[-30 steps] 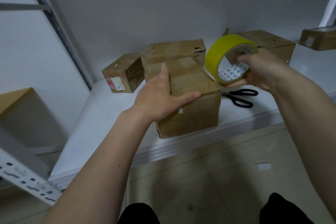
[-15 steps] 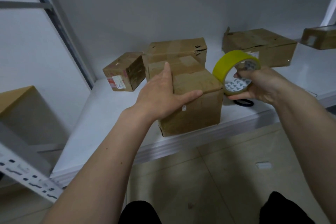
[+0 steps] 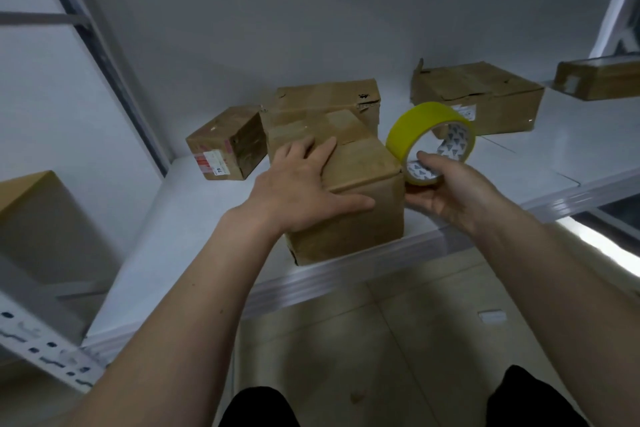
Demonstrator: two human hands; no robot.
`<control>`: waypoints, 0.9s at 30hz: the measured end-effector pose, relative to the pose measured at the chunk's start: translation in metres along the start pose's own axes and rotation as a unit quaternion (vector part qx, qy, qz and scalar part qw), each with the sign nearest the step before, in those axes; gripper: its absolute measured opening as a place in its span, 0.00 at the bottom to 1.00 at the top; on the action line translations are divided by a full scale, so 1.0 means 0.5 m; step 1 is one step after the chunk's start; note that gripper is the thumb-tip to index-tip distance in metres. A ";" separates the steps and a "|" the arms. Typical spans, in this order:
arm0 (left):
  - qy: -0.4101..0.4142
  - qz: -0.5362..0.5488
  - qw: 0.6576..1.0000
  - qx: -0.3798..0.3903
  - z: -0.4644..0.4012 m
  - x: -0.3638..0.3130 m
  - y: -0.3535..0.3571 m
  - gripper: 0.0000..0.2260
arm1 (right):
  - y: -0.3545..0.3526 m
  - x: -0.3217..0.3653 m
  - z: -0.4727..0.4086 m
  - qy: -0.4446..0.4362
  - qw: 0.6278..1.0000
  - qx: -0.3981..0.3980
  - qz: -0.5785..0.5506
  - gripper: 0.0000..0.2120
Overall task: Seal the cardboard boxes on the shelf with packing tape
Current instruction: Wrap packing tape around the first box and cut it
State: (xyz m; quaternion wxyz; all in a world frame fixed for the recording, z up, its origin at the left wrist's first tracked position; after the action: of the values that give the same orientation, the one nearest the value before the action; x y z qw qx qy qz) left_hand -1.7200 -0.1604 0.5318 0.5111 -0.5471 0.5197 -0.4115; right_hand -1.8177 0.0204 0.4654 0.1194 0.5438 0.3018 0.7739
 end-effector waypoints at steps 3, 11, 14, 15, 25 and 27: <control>-0.004 0.011 1.000 -0.010 0.006 0.012 -0.002 0.48 | 0.028 -0.016 0.015 0.018 0.998 0.056 0.001 0.14; -0.046 0.206 0.970 -0.120 0.055 0.090 0.004 0.52 | 0.145 0.017 0.047 -0.014 0.979 0.098 0.176 0.12; -0.088 0.284 0.935 -0.194 0.084 0.079 0.044 0.53 | 0.219 0.076 0.070 -0.129 0.922 0.102 0.351 0.11; -0.109 0.293 0.928 -0.201 0.098 0.057 0.061 0.54 | 0.249 0.093 0.078 -0.171 0.886 0.111 0.416 0.13; -0.096 0.189 0.906 -0.366 0.115 0.044 -0.015 0.48 | 0.296 0.103 0.045 -0.200 0.807 0.260 0.490 0.06; 0.005 0.122 0.929 -0.350 0.070 0.072 -0.063 0.44 | 0.287 0.096 0.037 -0.189 0.833 0.274 0.442 0.09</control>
State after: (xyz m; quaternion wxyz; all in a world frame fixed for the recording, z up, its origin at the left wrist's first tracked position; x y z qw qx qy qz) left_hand -1.6766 -0.1933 0.5549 0.3305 -0.6220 0.6958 -0.1406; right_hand -1.7984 -0.0618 0.5924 -0.3350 0.7650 0.2007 0.5121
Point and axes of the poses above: each hand's wrist, its own z-axis away from the middle knuckle, its own y-axis out of the palm, x = y × z, the point moved 5 cm from there along -z, towards the middle knuckle, and after that the axes turned 7 degrees about -z, right-handed, at the moved point
